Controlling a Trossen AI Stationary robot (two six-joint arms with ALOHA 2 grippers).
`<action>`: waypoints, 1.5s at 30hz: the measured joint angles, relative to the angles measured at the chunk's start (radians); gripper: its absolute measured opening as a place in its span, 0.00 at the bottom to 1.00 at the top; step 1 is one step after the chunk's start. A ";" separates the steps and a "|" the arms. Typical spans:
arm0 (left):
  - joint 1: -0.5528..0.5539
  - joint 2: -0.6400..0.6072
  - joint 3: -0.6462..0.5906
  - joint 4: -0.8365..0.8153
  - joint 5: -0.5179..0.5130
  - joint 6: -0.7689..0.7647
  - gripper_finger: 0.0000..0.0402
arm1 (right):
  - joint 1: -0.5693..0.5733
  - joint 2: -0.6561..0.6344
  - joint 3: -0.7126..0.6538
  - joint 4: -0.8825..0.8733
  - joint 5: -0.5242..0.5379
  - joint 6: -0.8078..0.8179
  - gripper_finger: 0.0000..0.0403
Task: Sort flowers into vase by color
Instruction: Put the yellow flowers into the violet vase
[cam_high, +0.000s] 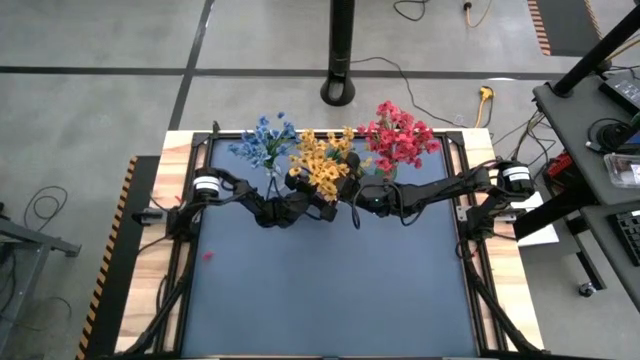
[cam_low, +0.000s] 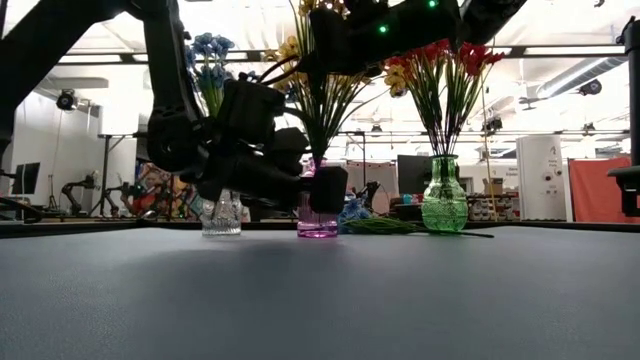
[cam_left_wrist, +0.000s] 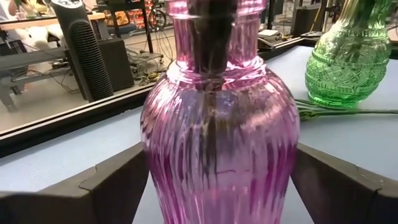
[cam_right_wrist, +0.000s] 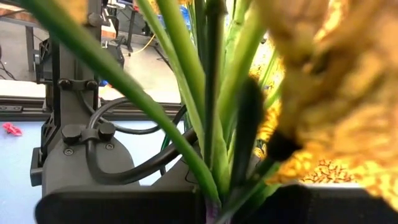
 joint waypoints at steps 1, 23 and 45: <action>0.001 0.000 0.000 0.000 0.000 0.000 0.86 | 0.000 0.000 0.000 0.000 0.000 0.000 0.05; 0.007 0.000 0.000 -0.005 -0.001 -0.007 0.71 | -0.009 0.000 0.000 -0.003 -0.003 0.034 0.05; 0.007 0.000 -0.002 -0.022 -0.002 -0.006 0.70 | -0.084 0.000 0.087 -0.202 0.004 0.174 0.05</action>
